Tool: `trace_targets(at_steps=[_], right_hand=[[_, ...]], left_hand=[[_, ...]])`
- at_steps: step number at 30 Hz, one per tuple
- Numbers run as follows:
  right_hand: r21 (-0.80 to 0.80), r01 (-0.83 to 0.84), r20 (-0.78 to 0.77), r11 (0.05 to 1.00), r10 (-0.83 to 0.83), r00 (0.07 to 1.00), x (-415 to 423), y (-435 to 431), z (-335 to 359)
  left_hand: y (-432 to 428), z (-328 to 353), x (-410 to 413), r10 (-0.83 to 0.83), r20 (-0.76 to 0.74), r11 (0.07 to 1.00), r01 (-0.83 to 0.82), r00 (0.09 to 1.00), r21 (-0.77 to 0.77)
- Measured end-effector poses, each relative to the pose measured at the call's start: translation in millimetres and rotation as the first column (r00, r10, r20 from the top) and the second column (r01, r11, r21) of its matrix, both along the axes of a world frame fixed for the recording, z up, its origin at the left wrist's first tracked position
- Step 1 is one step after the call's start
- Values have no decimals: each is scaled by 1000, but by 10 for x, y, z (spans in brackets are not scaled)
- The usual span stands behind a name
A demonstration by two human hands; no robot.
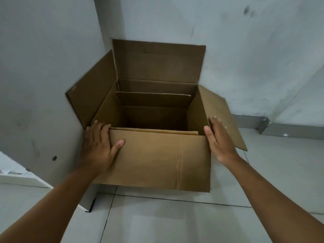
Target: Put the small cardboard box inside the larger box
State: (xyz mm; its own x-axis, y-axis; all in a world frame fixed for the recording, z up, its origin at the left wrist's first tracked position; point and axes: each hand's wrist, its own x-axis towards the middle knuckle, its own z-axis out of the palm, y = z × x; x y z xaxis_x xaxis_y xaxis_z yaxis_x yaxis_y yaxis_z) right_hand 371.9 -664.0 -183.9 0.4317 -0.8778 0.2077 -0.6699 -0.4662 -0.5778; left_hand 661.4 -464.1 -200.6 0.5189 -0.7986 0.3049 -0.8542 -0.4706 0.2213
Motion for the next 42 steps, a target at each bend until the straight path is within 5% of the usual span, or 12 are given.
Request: trace_targets(at_steps=[4,11,25,35,42], right_hand=[[142,183,-100,973,-170,980,152,-188,45],[270,155,-86,950,-136,987,279,-360,54],[186,166,-176,968,-133,975,348,-410,219],[137,59,-272,989,-20,962,-136,-93,637],[102,17,-269,995,11,963,-448,74,1398]], left_hand=[[-1,64,61,-67,26,997,66,997,34],[-96,88,142,-66,51,998,65,997,28],[-311,135,239,-91,61,991,84,994,107],[-257,512,50,56,-64,937,-31,996,348],[-201,1293,-349,5,-156,978,28,988,207]])
